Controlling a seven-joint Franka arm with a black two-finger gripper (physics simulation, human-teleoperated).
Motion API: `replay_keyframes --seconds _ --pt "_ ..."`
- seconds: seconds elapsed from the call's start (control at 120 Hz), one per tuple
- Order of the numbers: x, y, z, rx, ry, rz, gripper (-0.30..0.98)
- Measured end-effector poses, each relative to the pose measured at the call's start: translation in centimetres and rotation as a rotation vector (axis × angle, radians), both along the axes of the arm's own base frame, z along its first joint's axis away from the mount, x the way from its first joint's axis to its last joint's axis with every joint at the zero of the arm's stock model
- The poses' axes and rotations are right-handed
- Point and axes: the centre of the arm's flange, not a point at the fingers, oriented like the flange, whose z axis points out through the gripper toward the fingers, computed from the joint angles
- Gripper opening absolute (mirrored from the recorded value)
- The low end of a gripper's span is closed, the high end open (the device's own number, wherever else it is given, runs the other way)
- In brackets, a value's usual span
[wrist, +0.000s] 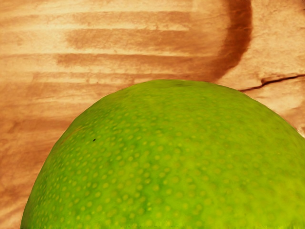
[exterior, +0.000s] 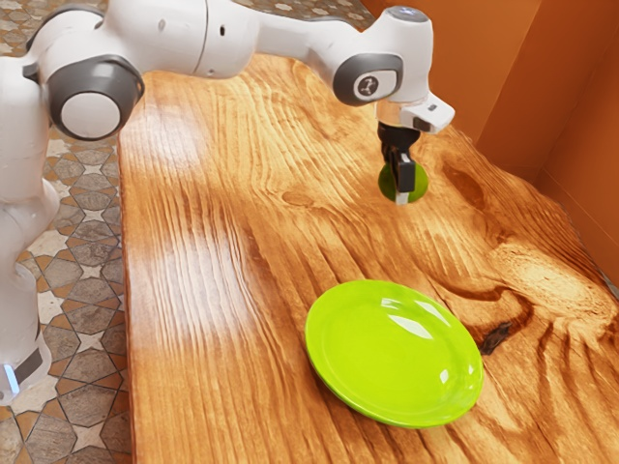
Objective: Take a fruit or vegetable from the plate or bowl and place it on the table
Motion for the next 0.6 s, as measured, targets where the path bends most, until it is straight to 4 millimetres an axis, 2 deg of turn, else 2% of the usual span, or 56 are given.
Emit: replay_keyframes --seconds 0.192,0.308,0.6 --pt "0.01 0.17 -0.23 -0.008 0.004 -0.010 0.42" --pt "-0.02 0.09 -0.41 -0.018 0.007 -0.021 0.56" --pt "0.01 -0.68 -0.17 0.013 0.003 -0.088 0.62"
